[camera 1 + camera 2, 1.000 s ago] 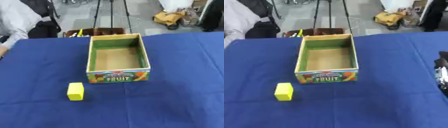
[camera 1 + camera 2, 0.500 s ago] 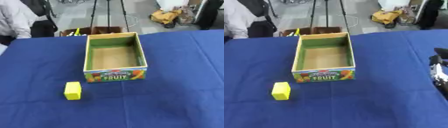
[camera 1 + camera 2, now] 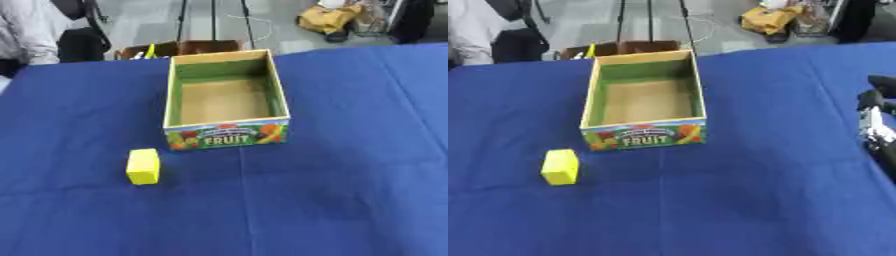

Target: Pick up objects on the table and place them in the box.

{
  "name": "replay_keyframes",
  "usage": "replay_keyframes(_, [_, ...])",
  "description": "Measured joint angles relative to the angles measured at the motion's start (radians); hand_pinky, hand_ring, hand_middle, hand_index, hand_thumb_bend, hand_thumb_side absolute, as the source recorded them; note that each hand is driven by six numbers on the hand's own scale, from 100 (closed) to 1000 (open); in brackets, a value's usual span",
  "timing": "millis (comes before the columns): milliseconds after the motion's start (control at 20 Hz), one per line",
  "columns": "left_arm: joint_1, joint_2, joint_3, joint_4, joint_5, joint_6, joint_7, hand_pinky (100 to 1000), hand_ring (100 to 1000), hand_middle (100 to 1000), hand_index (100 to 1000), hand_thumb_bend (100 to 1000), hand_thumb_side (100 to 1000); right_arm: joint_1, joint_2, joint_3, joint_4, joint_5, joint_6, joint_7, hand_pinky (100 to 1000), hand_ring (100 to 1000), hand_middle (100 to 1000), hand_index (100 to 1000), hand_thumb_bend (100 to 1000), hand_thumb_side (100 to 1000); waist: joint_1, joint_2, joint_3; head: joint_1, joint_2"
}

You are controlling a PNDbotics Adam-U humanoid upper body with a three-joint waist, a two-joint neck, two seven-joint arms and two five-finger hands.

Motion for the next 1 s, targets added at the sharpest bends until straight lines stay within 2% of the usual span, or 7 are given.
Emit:
replay_keyframes(200, [-0.047,0.085,-0.062,0.025,-0.035,0.015,-0.212,599,665,755,922,412,933,0.001,0.000,0.004,0.000,0.000,-0.002,0.006,788,887,598,802,100,650,0.001,0.000,-0.001,0.003,0.000])
replay_keyframes(300, [-0.073,0.132,-0.097,0.034,-0.045,0.012,-0.310,616,688,783,955,482,925,0.001,0.000,0.006,0.000,0.000,-0.004,0.008,788,887,598,802,100,648,0.001,0.001,-0.002,0.003,0.000])
replay_keyframes(450, [-0.116,0.192,-0.149,0.057,-0.048,-0.025,-0.442,629,702,789,964,602,870,0.005,0.000,0.008,0.000,0.000,-0.007,0.012,789,889,597,802,100,651,0.001,0.002,-0.007,0.004,-0.001])
replay_keyframes(700, [-0.200,0.261,-0.218,0.151,-0.046,-0.079,-0.592,652,729,810,977,682,812,0.008,-0.001,0.014,0.000,0.000,-0.012,0.021,789,890,597,802,100,654,0.001,0.007,-0.014,0.008,-0.011])
replay_keyframes(1000, [-0.294,0.282,-0.313,0.263,-0.050,-0.110,-0.743,683,758,838,996,770,737,0.010,-0.002,0.020,0.000,0.000,-0.016,0.029,790,891,597,803,100,655,0.006,0.009,-0.022,0.021,-0.028])
